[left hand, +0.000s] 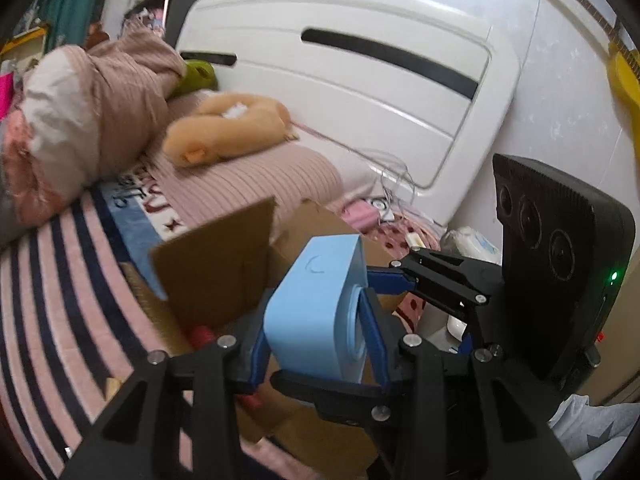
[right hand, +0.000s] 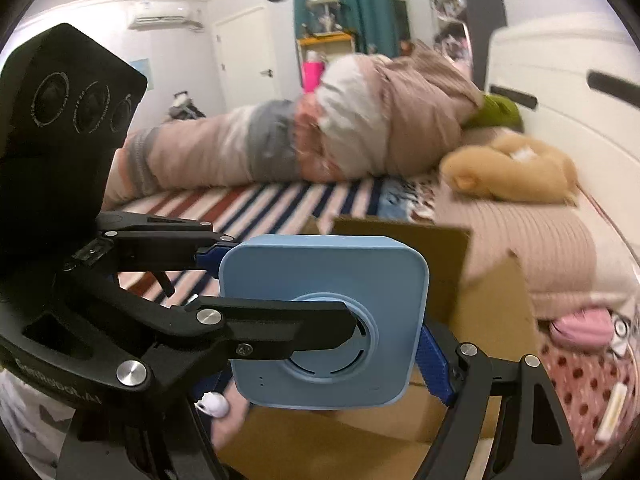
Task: Organize rigid objects
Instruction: 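Lower the blue speaker into the box and open the right tool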
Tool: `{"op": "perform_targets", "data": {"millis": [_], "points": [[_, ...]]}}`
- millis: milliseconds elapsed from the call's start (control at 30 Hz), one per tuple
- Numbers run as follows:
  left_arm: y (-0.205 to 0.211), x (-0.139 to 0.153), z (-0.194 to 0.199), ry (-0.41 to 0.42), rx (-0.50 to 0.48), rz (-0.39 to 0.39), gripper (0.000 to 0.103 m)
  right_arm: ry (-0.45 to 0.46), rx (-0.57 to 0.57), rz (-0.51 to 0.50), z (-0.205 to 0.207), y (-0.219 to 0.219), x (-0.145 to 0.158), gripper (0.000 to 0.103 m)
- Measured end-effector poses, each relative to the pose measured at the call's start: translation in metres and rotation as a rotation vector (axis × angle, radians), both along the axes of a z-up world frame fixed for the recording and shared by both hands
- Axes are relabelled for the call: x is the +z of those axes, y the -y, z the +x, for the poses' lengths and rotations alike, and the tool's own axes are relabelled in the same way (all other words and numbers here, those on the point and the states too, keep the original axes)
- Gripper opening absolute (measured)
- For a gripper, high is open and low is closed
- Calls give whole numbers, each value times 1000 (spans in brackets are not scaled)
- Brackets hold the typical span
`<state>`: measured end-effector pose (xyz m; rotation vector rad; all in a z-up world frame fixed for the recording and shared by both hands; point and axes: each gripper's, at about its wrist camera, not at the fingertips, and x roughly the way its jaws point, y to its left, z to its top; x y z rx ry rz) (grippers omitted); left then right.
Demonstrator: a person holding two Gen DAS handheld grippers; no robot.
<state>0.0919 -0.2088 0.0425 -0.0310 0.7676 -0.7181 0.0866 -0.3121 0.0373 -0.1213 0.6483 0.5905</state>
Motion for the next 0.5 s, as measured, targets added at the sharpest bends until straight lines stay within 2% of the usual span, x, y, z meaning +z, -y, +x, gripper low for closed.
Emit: {"op": "perform_targets", "data": {"millis": [133,233,367,500], "points": [[13,-16,10,-47,-7,17,39,-74,-10,-25,19,15,-17,77],[18,-27,18,-76,-5,41,40,-90,-12,-76,19,15,-27,77],[25,-33,21,-66,3,108,45,-116,-25,-147,25,9,-38,77],[24,-30,21,-53,-2,119,54,-103,-39,-169,23,8,-39,78]]}}
